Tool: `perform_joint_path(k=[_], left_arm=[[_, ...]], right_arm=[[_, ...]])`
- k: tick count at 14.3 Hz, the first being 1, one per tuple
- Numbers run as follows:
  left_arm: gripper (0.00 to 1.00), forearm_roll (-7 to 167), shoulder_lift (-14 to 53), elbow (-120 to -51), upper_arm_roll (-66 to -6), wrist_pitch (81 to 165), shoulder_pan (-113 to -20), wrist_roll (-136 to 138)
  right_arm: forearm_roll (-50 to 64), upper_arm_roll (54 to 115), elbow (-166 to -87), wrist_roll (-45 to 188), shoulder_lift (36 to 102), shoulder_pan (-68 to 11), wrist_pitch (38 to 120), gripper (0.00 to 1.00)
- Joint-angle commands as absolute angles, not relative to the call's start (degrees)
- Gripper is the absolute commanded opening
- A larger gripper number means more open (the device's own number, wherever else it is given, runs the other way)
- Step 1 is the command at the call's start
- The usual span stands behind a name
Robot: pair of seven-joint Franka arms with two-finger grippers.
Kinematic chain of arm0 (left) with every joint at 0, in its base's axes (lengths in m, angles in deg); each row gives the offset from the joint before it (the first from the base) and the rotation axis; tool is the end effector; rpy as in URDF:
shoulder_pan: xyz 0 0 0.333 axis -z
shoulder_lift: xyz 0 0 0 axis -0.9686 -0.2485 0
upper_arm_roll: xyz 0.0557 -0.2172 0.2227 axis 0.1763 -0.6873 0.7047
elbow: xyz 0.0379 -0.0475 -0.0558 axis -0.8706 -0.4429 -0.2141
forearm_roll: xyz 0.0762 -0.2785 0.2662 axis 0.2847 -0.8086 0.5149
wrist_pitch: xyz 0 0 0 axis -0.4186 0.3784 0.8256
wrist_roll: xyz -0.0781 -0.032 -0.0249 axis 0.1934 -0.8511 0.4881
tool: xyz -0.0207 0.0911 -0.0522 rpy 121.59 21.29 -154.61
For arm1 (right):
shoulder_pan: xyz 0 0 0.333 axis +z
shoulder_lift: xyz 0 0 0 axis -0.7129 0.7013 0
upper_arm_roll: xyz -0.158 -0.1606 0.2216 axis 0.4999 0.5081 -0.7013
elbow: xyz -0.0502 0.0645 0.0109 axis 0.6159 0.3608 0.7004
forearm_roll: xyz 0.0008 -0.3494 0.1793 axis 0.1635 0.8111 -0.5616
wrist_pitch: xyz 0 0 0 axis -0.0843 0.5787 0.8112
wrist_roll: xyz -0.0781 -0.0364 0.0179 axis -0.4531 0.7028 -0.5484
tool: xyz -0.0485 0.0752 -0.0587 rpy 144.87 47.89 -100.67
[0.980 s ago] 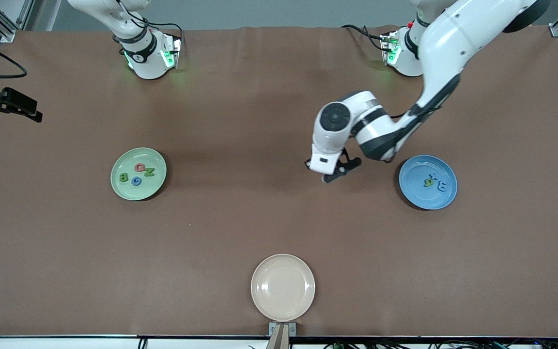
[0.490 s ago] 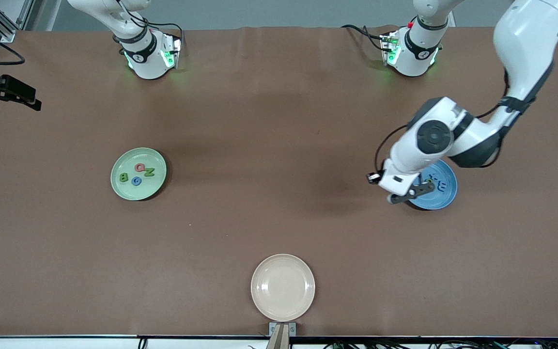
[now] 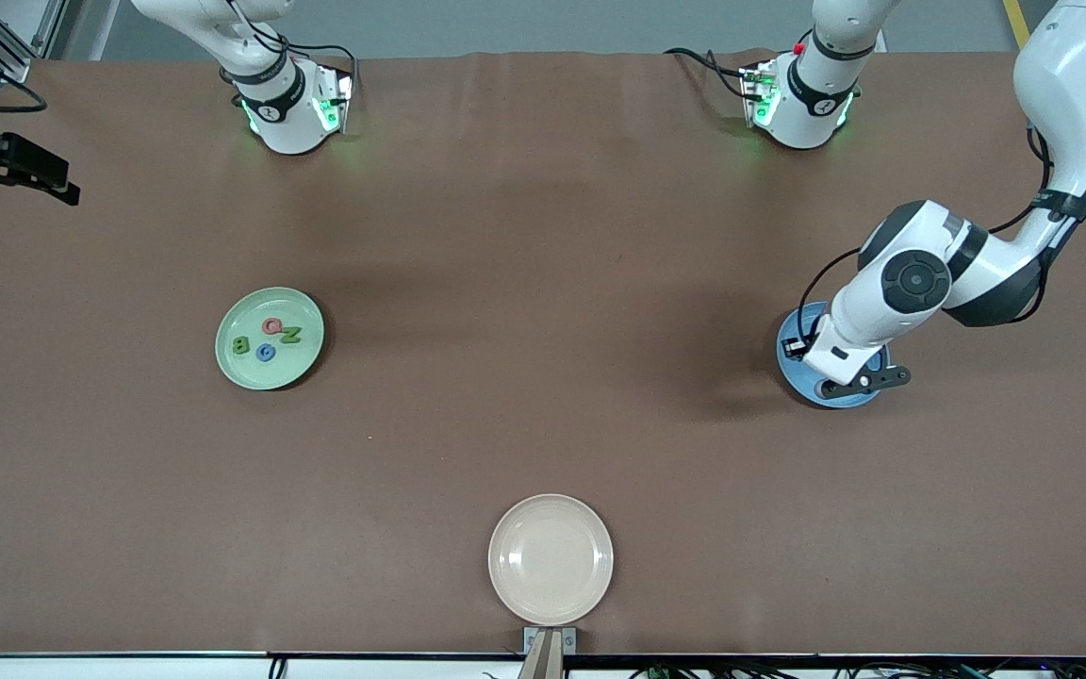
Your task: Sort upper and lower case letters into plates
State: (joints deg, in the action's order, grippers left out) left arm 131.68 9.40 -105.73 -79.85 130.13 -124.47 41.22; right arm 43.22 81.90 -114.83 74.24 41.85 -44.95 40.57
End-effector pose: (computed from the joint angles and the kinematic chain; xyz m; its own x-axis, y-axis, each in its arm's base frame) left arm 0.5523 -0.0981 0.2517 0.9878 0.1414 -0.0656 0.1363 -0.9877 -0.0767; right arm 0.5097 -0.0190 0.6603 0.9931 0.0058 -0.1171 0.0043 -0.9999 -0.0129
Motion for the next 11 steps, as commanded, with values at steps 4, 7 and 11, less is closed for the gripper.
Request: perform_joint_path(k=[4,7,11], left_arm=[[0.03,140.09,6.44,-111.32,-77.86,133.59,-127.38,40.04],[0.05,140.53,6.35,-112.29,-77.07,133.86,-127.38,40.04],[0.10,140.80,6.00,-112.47,-76.45,133.94,-127.38,40.04]], right_arm=[[42.39,81.39,-115.82,74.64,40.28,-45.64,41.47,1.00],[42.30,81.48,-115.91,74.46,40.28,-45.82,42.61,1.00],[41.51,81.48,-115.91,74.46,40.28,-45.82,42.79,1.00]])
